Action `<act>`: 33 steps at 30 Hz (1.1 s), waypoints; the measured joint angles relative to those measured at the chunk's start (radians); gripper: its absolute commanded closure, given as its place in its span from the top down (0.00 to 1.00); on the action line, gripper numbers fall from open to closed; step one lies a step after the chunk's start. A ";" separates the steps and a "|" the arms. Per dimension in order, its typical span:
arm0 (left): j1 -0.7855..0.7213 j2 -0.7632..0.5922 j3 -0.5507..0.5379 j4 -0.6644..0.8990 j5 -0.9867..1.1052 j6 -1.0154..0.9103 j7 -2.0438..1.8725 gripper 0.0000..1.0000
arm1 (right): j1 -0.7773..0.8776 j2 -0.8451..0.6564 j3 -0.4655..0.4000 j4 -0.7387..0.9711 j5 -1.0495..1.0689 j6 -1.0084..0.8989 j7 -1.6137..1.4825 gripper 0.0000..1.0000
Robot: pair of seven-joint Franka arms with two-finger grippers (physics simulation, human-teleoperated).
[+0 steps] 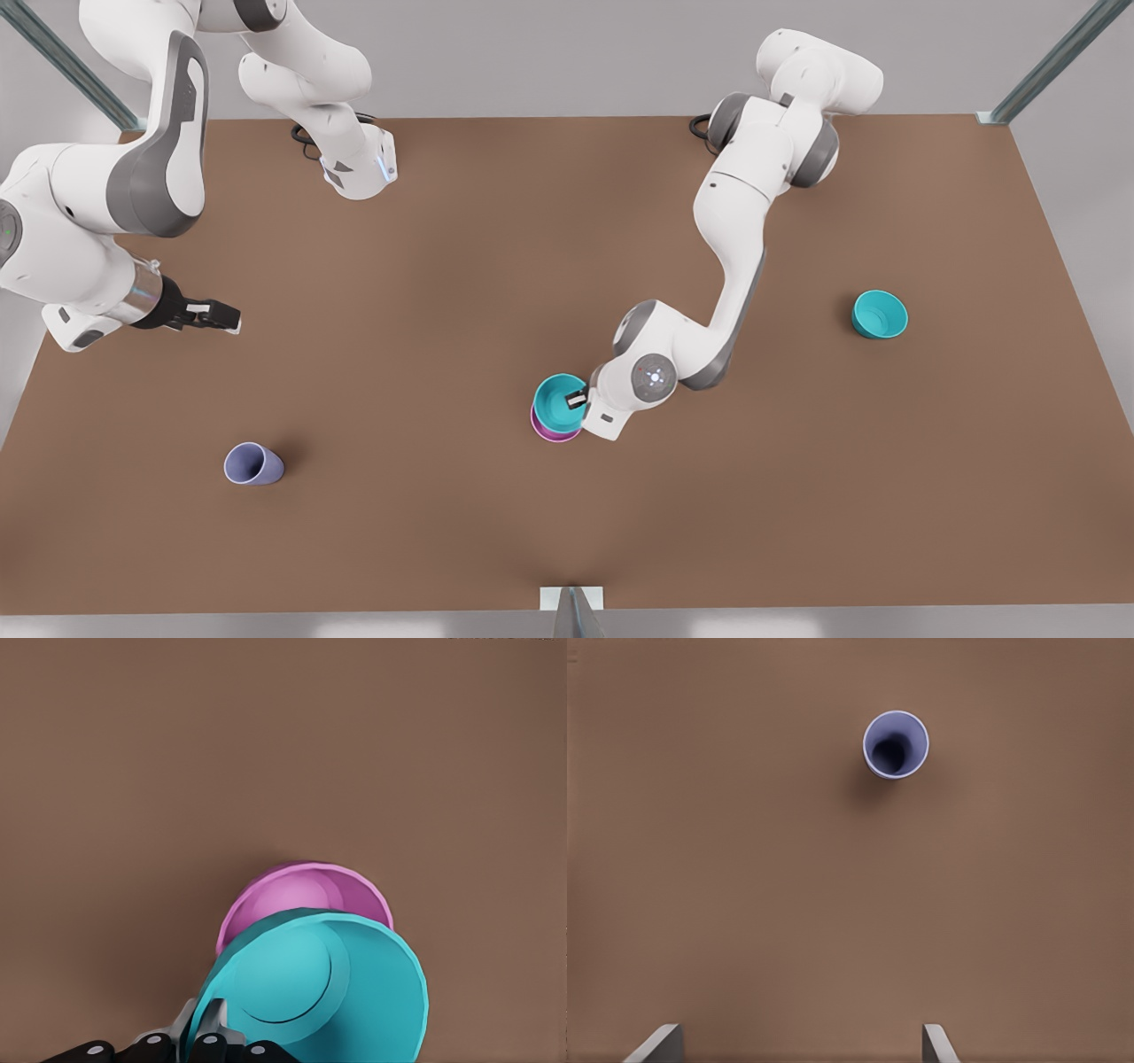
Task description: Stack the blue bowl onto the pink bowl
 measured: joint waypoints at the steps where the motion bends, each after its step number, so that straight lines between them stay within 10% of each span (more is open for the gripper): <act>1: 0.000 0.001 -0.001 0.000 -0.001 0.007 -0.007 0.21 | 0.000 0.000 0.000 -0.001 0.000 0.000 -0.001 1.00; 14: 0.000 0.017 -0.003 -0.004 -0.008 0.058 -0.067 0.21 | 0.000 -0.006 0.000 0.000 0.000 0.001 -0.008 1.00; 16: 0.000 0.018 -0.003 -0.006 -0.011 0.060 -0.071 1.00 | 0.000 -0.007 0.000 0.000 0.000 0.001 -0.009 1.00; 26: 0.305 -0.413 0.007 -0.002 0.264 -0.389 0.019 1.00 | 0.000 -0.034 0.000 -0.004 -0.005 -0.007 -0.014 1.00; 33: 0.382 -0.693 0.005 -0.298 0.404 -0.492 0.264 1.00 | -0.012 -0.101 0.006 -0.048 -0.005 -0.018 -0.016 1.00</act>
